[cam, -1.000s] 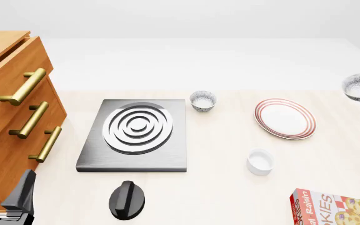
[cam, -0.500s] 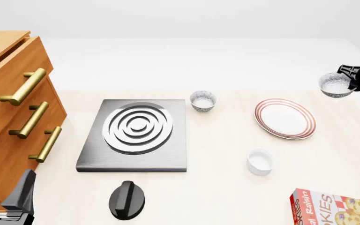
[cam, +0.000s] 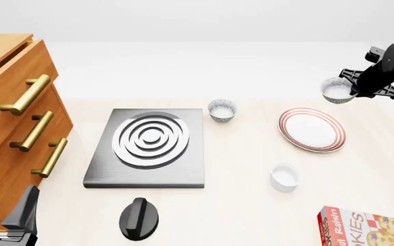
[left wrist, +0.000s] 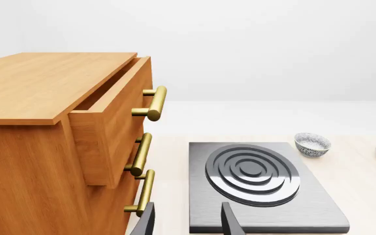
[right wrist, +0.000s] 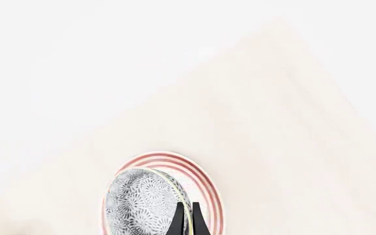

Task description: Pick the akita bowl next to the cookies box and place it on the plate.

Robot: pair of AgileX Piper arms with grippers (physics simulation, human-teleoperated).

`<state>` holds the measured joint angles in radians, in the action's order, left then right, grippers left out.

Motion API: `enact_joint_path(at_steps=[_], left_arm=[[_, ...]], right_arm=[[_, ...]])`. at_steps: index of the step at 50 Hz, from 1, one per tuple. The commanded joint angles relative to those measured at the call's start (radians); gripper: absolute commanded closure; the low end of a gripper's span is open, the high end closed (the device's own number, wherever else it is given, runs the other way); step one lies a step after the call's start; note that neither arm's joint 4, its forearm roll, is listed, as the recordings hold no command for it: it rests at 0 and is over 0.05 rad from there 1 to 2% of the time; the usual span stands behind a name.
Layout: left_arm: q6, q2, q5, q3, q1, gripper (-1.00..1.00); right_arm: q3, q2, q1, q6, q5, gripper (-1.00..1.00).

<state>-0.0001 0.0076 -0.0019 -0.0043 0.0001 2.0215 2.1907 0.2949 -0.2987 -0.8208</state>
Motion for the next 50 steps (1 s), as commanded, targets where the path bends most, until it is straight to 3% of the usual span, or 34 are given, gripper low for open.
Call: enact_joint_path(at_steps=[1,24,25,50], left_arm=[[0.0,0.0,0.0,0.0,0.0,-1.0],[0.0,0.0,0.0,0.0,0.0,-1.0],[0.0,0.0,0.0,0.0,0.0,-1.0],[0.0,0.0,0.0,0.0,0.0,-1.0]], right_arm=[[0.009,0.02,-0.051,-0.056,0.011,1.0],[-0.074,0.044,-0.112,-0.13,0.101,1.0],[-0.104,0.035,-0.131,-0.156,0.123,1.0],[-0.208,0.023,-0.128,-0.18,0.205,1.0]])
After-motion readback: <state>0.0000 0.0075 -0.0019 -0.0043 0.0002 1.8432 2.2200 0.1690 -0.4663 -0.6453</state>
